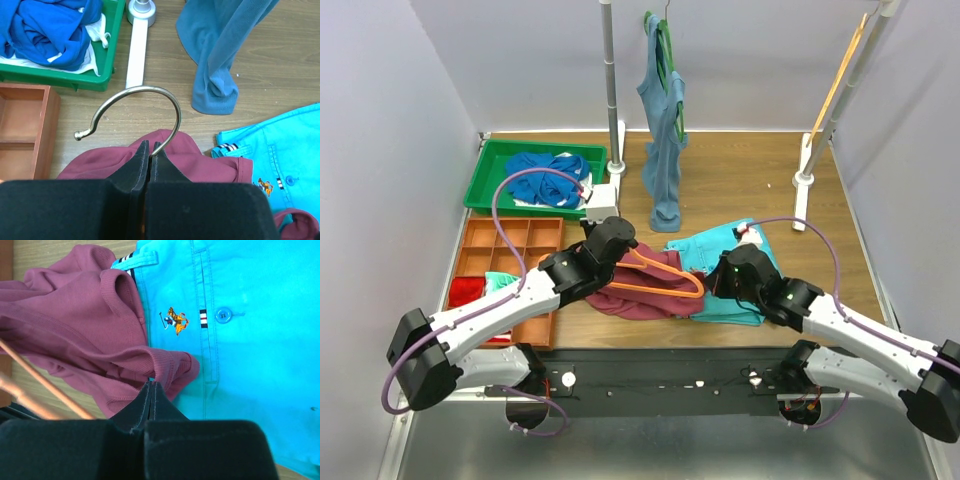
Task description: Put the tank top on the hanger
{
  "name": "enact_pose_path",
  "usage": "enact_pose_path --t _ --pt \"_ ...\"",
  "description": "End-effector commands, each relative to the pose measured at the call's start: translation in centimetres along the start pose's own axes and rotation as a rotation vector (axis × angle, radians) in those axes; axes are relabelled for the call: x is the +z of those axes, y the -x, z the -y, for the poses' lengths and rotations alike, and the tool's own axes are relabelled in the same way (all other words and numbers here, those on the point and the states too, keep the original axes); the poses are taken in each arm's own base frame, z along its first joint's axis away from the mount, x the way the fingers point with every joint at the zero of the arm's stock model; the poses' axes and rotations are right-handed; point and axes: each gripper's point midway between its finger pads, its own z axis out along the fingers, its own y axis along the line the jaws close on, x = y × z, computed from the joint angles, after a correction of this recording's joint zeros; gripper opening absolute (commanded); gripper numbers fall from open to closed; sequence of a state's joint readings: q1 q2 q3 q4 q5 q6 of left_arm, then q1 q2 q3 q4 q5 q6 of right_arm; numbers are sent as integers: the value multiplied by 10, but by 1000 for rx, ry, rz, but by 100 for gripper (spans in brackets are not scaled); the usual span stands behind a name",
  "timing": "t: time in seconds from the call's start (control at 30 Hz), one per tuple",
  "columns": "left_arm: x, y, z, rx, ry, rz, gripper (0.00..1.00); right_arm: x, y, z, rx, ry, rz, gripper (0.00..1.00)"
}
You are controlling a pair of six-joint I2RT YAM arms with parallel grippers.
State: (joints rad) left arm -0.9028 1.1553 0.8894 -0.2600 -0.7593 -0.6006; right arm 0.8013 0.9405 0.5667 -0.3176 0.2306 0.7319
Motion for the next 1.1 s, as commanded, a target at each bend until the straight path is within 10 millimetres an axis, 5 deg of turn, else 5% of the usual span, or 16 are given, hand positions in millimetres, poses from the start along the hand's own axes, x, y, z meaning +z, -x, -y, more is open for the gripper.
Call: enact_pose_path --t 0.0,0.63,1.07 --pt "7 3 -7 -51 73 23 0 -5 -12 8 27 -9 -29 1" --pt "24 -3 -11 -62 109 20 0 -14 -9 10 29 -20 -27 1" --pt "27 -8 -11 -68 103 21 0 -27 18 -5 20 -11 8 1"
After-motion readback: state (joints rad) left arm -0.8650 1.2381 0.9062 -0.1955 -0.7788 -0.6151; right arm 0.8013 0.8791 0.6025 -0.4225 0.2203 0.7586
